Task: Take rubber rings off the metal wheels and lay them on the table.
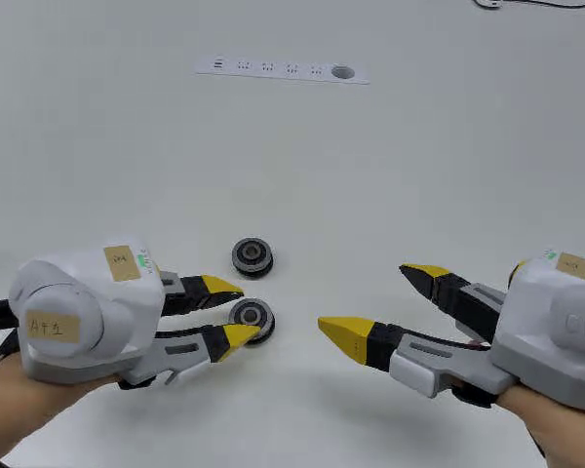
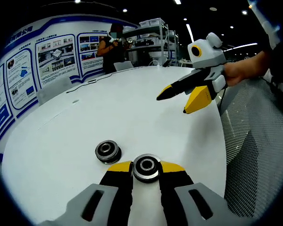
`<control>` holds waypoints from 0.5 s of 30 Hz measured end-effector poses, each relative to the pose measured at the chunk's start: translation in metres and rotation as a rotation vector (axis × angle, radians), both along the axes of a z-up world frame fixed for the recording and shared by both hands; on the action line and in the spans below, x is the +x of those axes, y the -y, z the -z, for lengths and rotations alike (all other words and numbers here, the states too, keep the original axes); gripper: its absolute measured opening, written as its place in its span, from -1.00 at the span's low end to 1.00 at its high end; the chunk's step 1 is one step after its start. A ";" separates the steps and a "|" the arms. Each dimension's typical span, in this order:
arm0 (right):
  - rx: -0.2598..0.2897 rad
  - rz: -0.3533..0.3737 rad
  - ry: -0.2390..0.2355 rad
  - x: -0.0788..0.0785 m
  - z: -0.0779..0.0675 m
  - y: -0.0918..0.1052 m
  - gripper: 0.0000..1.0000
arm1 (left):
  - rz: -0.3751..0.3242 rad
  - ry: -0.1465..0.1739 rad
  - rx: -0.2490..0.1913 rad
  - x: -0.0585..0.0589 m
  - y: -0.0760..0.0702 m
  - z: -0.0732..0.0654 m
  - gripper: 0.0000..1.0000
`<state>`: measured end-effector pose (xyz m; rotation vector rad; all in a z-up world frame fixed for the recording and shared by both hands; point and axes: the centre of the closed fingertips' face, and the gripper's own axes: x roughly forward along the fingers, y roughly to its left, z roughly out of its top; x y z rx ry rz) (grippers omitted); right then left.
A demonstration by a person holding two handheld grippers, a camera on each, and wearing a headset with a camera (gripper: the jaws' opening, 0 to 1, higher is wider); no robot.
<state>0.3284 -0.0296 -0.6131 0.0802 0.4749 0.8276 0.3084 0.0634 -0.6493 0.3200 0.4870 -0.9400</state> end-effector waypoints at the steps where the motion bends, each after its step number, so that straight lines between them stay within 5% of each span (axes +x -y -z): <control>1: 0.001 0.000 -0.003 0.000 0.000 0.000 0.45 | 0.001 0.001 0.002 0.000 0.000 0.001 -0.55; 15: 0.007 -0.005 -0.011 -0.002 0.000 -0.002 0.43 | 0.001 -0.042 -0.039 -0.002 0.003 0.001 -0.68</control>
